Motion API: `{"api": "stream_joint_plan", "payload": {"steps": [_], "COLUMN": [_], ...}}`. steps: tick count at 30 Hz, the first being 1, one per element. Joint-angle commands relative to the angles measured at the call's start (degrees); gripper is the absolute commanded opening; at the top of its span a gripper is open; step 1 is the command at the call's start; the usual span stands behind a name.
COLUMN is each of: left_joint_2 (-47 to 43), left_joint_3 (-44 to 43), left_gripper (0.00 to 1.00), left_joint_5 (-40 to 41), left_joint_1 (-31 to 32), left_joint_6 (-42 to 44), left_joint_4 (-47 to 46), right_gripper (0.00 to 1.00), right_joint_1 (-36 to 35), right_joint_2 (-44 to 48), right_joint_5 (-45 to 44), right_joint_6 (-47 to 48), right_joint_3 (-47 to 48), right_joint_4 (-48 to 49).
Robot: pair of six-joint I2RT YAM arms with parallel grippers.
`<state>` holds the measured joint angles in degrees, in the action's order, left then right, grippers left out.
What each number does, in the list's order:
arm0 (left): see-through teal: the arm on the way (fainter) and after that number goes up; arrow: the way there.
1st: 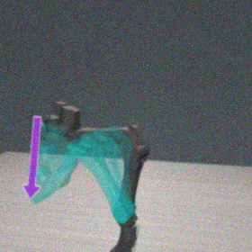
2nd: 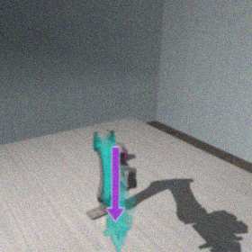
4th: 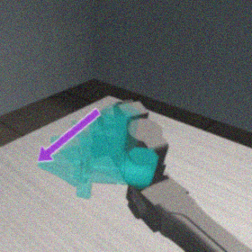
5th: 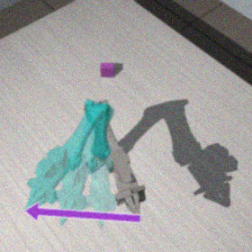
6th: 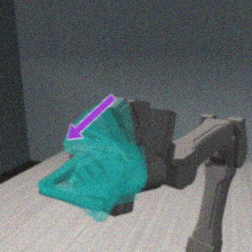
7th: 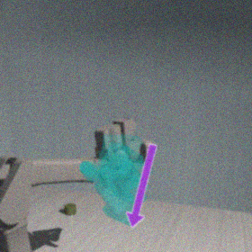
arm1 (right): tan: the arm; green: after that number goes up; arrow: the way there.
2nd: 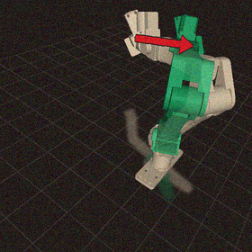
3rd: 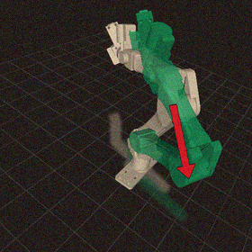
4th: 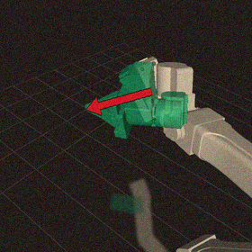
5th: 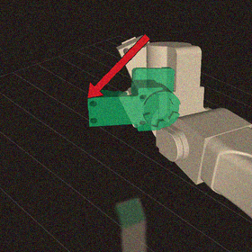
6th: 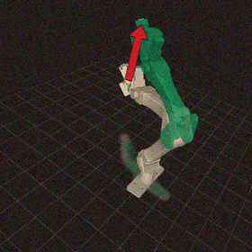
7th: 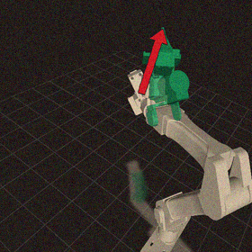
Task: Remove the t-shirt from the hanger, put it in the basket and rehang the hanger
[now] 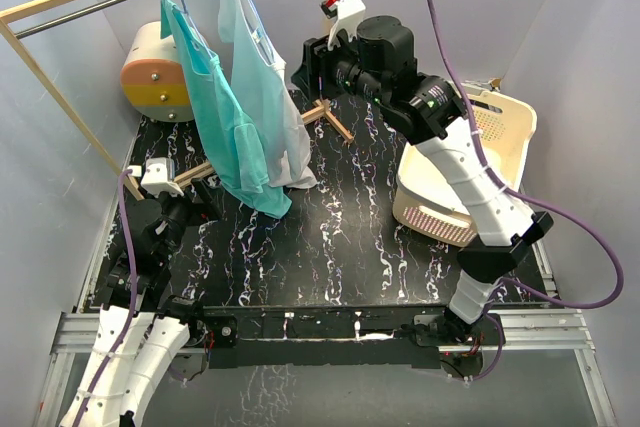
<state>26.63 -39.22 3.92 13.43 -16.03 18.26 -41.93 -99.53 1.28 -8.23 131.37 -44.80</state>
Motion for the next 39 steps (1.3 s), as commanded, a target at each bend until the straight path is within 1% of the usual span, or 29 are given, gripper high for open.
{"api": "stream_joint_plan", "payload": {"steps": [1,8,12,20,23,30,35,39], "left_joint_2": [0.12,0.02,-0.26,-0.44,-0.53,-0.6,-0.66,-0.53], "left_joint_3": [-0.24,-0.41,-0.34,-0.27,-0.19,-0.18,-0.31,-0.23], "left_gripper": [0.82,0.82,0.82,0.82,0.82,0.81,0.81,0.81], "left_joint_5": [-0.09,0.46,0.86,0.85,0.85,0.8,0.82,0.82], "left_joint_1": [0.03,0.02,0.02,0.02,0.06,0.02,0.05,0.05], "left_joint_6": [0.48,0.48,0.47,0.49,0.49,0.56,0.5,0.52], "left_joint_4": [0.36,0.55,0.55,0.46,0.37,0.46,0.54,0.46], "right_gripper": [0.5,0.5,0.48,0.47,0.49,0.5,0.44,0.43], "right_joint_1": [0.15,1.17,1.68,1.68,1.69,1.68,1.77,1.92], "right_joint_2": [-2.85,-9.03,-10.07,-9.13,-8.44,-11.02,-11.8,-12.2], "right_joint_5": [-3.12,-2.73,-1.3,-0.74,0.05,0.93,-0.05,-0.61], "right_joint_6": [1.42,1.86,1.19,-0.11,-0.3,-0.75,-1.22,-1.26], "right_joint_3": [3.54,9.24,9.12,8.0,6.69,7.41,7.28,7.57], "right_joint_4": [3.49,3.52,4.93,7.59,8.69,8.1,8.85,9.28]}}
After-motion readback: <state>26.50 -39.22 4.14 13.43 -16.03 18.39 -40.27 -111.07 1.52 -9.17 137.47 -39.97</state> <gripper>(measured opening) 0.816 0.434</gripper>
